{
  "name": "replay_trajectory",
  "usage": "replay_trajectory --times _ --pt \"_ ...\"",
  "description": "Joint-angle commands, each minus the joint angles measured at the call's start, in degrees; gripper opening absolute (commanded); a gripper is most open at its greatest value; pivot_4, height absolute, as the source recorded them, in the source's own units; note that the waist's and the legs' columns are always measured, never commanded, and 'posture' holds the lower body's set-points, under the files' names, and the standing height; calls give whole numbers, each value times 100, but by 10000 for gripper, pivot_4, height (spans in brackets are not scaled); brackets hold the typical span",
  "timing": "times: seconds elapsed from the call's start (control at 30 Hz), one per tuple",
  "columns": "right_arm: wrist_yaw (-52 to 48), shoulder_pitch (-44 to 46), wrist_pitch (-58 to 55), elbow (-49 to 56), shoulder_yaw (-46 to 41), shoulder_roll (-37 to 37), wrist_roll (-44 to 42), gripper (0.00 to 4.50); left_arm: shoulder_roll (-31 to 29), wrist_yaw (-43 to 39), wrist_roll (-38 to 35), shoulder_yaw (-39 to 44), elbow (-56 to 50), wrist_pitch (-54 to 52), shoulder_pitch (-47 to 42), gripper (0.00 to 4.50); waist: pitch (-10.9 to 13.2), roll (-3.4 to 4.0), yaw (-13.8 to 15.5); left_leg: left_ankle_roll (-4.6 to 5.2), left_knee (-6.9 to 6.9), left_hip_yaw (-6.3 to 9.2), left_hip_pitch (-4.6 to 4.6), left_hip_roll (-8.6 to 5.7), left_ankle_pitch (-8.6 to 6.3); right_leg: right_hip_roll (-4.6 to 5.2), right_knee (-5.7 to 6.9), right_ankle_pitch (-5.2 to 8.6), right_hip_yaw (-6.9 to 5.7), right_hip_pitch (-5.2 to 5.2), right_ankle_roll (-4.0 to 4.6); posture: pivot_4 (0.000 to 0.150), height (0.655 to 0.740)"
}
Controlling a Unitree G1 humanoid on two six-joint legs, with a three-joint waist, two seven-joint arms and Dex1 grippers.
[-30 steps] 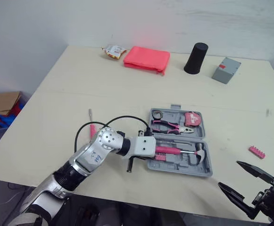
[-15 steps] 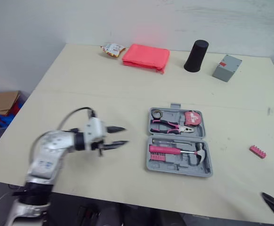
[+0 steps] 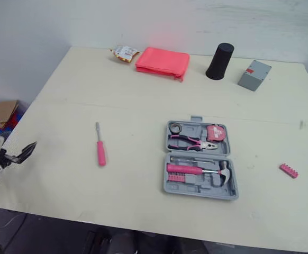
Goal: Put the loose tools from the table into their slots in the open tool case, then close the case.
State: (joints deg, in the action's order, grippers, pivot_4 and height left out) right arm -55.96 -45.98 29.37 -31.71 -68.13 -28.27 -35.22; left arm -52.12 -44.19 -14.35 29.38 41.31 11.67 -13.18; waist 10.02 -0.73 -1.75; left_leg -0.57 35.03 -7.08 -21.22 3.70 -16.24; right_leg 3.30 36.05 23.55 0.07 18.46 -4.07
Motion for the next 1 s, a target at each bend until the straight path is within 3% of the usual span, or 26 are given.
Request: replay_trajectory --times 0.03,0.37,0.5,0.73,1.0 --pt "-80 58 198 249 129 132 -186 45000 129 -257 -303 -20 -186 42 -184 44601 1 -2 -3 0 0 0 1 0 1 0 3 0 0 0 -1 1500 7400" --pt "576 696 -1472 3077 1651 -307 -214 45000 1075 -743 -1060 -1234 -2869 -1213 -537 44601 -4 -9 -9 -20 5 -1 6 -6 38 12 24 -47 1 -2 -25 1500 7400" --pt "569 1214 -1962 3297 2239 -733 -6 45000 1302 -856 -1376 -1785 -4049 -1838 -542 44601 -3 -2 -46 -32 3 -1 4 -5 56 4 49 -45 3 12 -13 1500 7400" --pt "-145 3012 -2337 1143 3098 -2003 539 45000 1631 -875 -1837 -2669 -5401 -2919 -630 44601 6 -5 8 -14 19 -16 -3 -5 84 -23 44 -45 26 12 -36 1500 7400" --pt "-926 4784 -2159 -1302 3884 -2802 1177 45000 1546 -915 -2096 -2849 -6005 -3583 -662 44601 14 -7 0 -24 66 -34 -2 17 90 -71 44 -50 73 10 -50 1500 7400"
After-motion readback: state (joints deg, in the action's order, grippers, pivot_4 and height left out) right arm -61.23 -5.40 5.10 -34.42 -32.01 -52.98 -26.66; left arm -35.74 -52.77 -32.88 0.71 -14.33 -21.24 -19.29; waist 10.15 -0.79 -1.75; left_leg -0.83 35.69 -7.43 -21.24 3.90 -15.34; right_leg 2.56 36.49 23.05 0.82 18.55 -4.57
